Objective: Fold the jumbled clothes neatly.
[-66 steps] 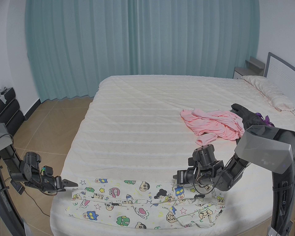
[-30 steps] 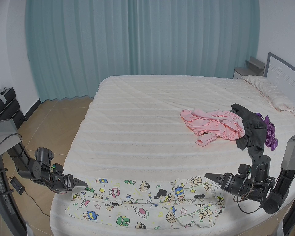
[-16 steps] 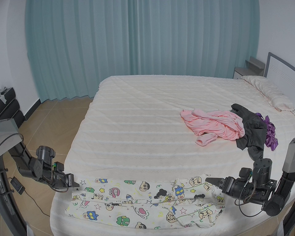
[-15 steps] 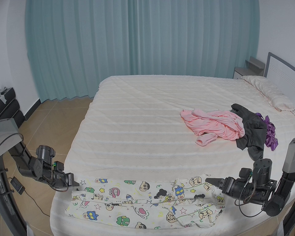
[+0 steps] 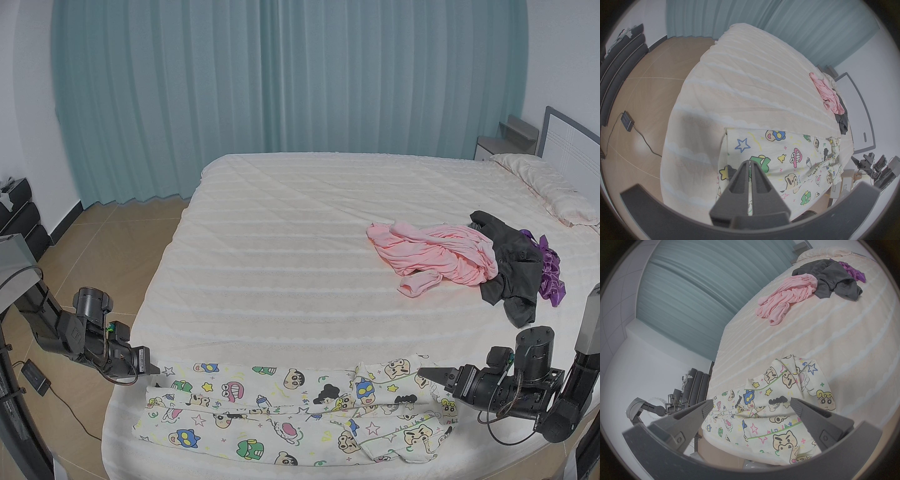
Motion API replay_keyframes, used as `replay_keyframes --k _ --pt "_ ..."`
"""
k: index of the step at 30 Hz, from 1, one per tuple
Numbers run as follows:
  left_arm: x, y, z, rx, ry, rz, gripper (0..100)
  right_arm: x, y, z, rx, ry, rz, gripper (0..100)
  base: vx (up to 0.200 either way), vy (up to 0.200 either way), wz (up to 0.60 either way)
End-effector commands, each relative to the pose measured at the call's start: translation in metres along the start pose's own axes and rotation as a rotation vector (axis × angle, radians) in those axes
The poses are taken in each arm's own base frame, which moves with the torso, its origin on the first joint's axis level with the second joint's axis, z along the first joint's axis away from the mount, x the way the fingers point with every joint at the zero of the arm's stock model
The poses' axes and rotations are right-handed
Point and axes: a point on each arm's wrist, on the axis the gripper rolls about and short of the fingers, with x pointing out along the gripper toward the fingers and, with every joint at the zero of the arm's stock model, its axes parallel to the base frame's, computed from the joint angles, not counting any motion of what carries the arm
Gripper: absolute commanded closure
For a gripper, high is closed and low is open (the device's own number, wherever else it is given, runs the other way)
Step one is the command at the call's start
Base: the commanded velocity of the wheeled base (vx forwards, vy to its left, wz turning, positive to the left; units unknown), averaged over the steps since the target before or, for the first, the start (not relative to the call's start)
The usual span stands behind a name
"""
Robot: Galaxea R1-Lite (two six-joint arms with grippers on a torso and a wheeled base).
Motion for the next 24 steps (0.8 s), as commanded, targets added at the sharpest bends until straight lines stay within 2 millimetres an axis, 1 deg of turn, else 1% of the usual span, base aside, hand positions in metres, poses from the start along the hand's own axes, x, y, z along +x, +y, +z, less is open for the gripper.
replay_keyframes --k 1,6,10,13,16,19,23,24 --pt "-0.001 0.005 -0.005 -0.001 0.015 0.004 0 -0.002 -0.002 -0.003 0.002 0.009 -0.004 0 0.0 0.0 0.0" --pt "-0.001 0.008 -0.009 -0.01 0.025 0.004 0 -0.002 -0.002 -0.002 0.002 0.005 -0.002 0 0.0 0.0 0.0" --pt "0.004 0.009 -0.014 -0.009 0.052 0.003 0 -0.002 -0.002 -0.002 0.002 0.005 -0.002 0 0.0 0.0 0.0" --pt "0.008 0.01 -0.019 0.034 0.077 0.001 0 -0.002 -0.002 -0.002 0.004 0.005 -0.002 0 0.0 0.0 0.0" --pt "0.013 0.007 -0.026 0.079 0.107 -0.005 0 -0.002 -0.001 -0.002 0.019 0.004 0.002 0 0.0 0.0 0.0" --pt "0.016 0.002 -0.027 0.093 0.116 -0.008 0 -0.002 -0.001 -0.002 0.029 0.003 0.001 0 0.0 0.0 0.0" --pt "0.016 0.0 -0.023 0.1 0.104 -0.005 0 -0.002 -0.001 -0.002 0.029 0.003 0.001 0 0.0 0.0 0.0" --pt "0.016 0.0 -0.021 0.1 0.1 -0.005 100 -0.002 -0.001 -0.002 0.028 0.004 0.002 0 0.0 0.0 0.0"
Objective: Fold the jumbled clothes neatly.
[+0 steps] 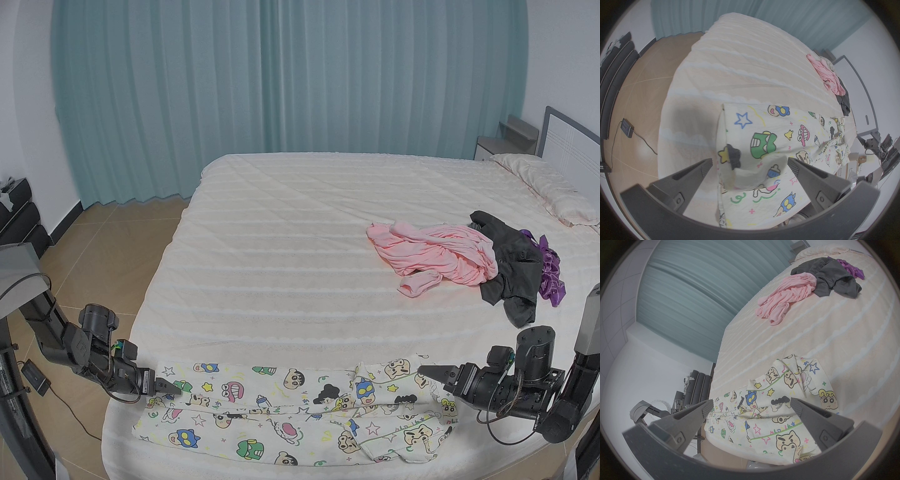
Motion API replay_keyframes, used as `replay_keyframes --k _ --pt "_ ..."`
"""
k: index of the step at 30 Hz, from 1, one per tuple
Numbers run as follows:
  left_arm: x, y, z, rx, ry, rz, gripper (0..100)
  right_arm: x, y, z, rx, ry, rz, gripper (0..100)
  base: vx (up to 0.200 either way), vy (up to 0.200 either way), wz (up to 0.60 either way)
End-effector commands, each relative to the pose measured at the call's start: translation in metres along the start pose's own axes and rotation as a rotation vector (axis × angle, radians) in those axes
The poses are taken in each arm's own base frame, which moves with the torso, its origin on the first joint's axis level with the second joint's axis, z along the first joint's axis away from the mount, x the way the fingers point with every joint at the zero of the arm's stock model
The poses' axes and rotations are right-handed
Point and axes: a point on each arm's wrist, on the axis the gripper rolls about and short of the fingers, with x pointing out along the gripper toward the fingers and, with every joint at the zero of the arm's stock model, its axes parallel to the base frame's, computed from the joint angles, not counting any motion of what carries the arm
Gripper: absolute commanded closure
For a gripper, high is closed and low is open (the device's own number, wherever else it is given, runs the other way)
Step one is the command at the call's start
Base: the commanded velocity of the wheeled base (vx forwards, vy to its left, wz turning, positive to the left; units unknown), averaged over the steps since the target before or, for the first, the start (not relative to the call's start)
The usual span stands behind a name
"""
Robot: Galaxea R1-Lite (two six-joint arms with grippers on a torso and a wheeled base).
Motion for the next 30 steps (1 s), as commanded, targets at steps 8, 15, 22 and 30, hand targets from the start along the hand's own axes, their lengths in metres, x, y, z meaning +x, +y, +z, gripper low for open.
replay_keyframes --k 8,15,22,30 --pt "-0.005 -0.002 0.008 0.014 -0.032 0.025 100 -0.002 -0.003 -0.003 0.004 0.017 -0.012 0 0.0 0.0 0.0" --pt "-0.013 -0.005 0.014 0.025 -0.066 0.032 100 -0.002 -0.004 -0.002 0.009 0.018 -0.015 0 0.0 0.0 0.0" --pt "-0.021 -0.008 0.034 0.054 -0.143 0.032 100 0.001 -0.007 -0.003 0.014 0.027 -0.028 0 0.0 0.0 0.0" --pt "-0.028 -0.014 0.056 0.098 -0.221 0.024 100 0.006 -0.014 -0.002 0.028 0.022 -0.06 0 0.0 0.0 0.0"
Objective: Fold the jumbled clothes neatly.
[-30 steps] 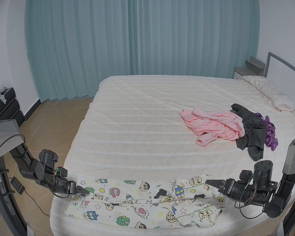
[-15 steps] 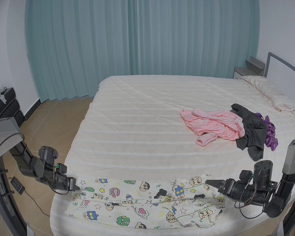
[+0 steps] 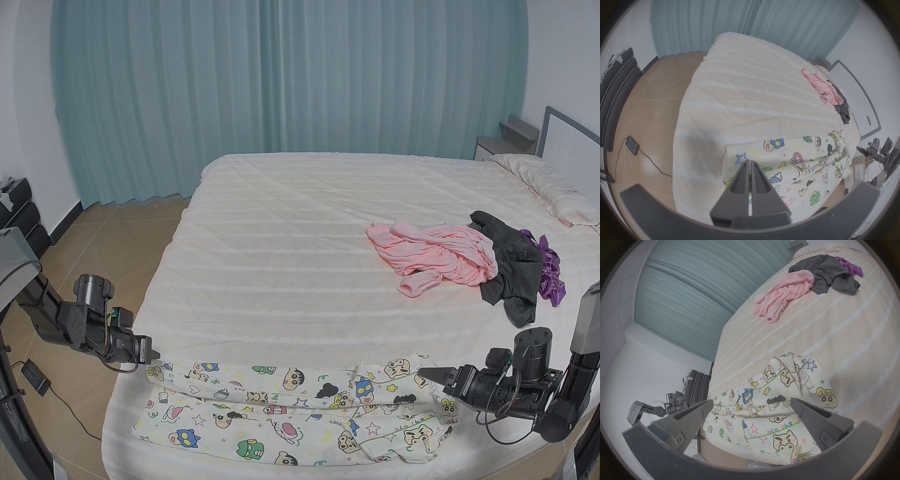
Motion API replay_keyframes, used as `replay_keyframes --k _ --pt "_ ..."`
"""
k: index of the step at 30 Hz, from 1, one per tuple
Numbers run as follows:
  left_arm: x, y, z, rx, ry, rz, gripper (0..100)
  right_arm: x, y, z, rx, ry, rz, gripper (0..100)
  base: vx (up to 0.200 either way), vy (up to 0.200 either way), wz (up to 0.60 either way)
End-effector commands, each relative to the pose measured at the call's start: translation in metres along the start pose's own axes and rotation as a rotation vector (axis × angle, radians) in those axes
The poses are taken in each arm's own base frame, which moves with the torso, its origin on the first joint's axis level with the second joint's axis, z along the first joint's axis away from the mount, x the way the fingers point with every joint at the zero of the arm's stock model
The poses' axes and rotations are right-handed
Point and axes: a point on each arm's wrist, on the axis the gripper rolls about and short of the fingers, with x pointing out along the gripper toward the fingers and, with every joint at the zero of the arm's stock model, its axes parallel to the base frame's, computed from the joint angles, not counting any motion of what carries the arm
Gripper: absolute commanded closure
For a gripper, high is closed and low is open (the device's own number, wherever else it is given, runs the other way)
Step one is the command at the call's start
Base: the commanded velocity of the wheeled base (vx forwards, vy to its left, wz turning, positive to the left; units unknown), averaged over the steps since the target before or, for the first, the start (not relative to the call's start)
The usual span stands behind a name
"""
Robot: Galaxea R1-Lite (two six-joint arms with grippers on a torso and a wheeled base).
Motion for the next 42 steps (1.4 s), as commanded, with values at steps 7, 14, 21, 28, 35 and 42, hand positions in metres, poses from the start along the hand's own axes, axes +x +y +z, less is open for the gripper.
replay_keyframes --k 7,14,21,28,35,42 --pt "-0.003 -0.006 0.014 0.032 -0.048 -0.014 100 0.022 -0.025 0.0 0.039 0.03 -0.11 0 0.0 0.0 0.0" --pt "-0.007 -0.007 0.018 0.041 -0.066 -0.01 100 0.063 -0.043 -0.005 -0.03 0.082 -0.152 0 0.0 0.0 0.0" --pt "-0.008 -0.007 0.019 0.044 -0.072 -0.003 100 0.088 -0.05 -0.004 -0.082 0.083 -0.149 0 0.0 0.0 0.0" --pt "-0.007 -0.008 0.02 0.045 -0.07 -0.003 100 0.104 -0.049 0.005 -0.127 0.073 -0.14 100 0.0 0.0 0.0" --pt "-0.005 -0.009 0.022 0.05 -0.073 -0.004 100 0.108 -0.046 0.012 -0.129 0.047 -0.124 100 0.0 0.0 0.0" --pt "-0.004 -0.014 0.034 0.057 -0.107 -0.014 100 0.102 -0.05 0.029 -0.083 -0.015 -0.117 100 0.0 0.0 0.0"
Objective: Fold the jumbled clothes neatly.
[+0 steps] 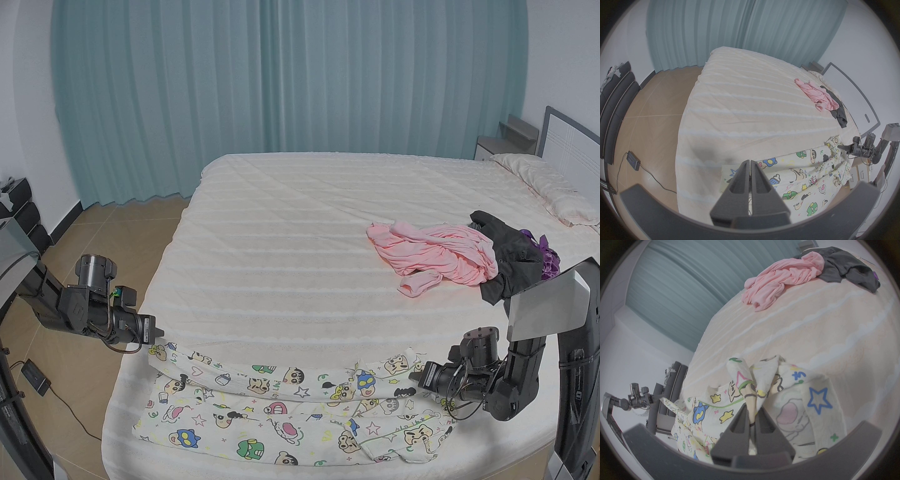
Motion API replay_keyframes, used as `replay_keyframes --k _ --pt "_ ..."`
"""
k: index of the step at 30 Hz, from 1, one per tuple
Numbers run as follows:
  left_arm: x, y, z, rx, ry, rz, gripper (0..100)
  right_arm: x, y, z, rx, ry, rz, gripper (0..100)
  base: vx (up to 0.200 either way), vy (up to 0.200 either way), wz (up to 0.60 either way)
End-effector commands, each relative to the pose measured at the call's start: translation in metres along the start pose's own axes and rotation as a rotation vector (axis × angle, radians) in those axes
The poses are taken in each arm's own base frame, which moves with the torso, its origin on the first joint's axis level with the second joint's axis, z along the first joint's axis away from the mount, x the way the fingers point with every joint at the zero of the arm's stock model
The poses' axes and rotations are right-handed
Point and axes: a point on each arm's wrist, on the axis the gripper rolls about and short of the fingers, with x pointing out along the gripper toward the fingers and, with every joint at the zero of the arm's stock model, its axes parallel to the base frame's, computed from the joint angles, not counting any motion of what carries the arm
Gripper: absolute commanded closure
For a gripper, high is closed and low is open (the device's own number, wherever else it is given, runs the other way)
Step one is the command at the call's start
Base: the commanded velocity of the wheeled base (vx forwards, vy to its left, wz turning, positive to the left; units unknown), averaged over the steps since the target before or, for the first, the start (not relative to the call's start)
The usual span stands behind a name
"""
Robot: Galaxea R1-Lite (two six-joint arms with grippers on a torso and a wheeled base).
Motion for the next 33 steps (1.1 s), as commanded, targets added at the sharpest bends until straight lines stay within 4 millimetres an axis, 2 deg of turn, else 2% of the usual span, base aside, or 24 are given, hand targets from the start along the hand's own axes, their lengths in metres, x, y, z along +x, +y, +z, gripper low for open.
replay_keyframes --k 1,9,15,24,28,33 --pt "0.002 -0.002 0.008 -0.002 -0.025 -0.004 100 -0.004 -0.002 0.009 0.029 -0.034 0.005 100 0.0 0.0 0.0" --pt "0.0 -0.002 0.023 -0.031 -0.113 -0.005 100 -0.005 0.004 0.009 0.058 -0.043 0.032 100 0.0 0.0 0.0" --pt "0.0 -0.002 0.023 -0.054 -0.168 -0.008 100 -0.005 0.005 0.005 0.054 -0.029 0.033 100 0.0 0.0 0.0" --pt "-0.002 0.011 -0.006 -0.078 -0.11 0.017 100 -0.009 0.005 -0.001 0.054 -0.004 0.021 100 0.0 0.0 0.0" --pt "-0.005 0.022 -0.033 -0.041 -0.035 0.047 100 -0.014 0.004 -0.004 0.053 -0.003 0.022 100 0.0 0.0 0.0" --pt "0.005 0.03 -0.051 -0.043 0.036 0.062 100 -0.017 0.002 -0.009 0.048 0.007 0.02 100 0.0 0.0 0.0"
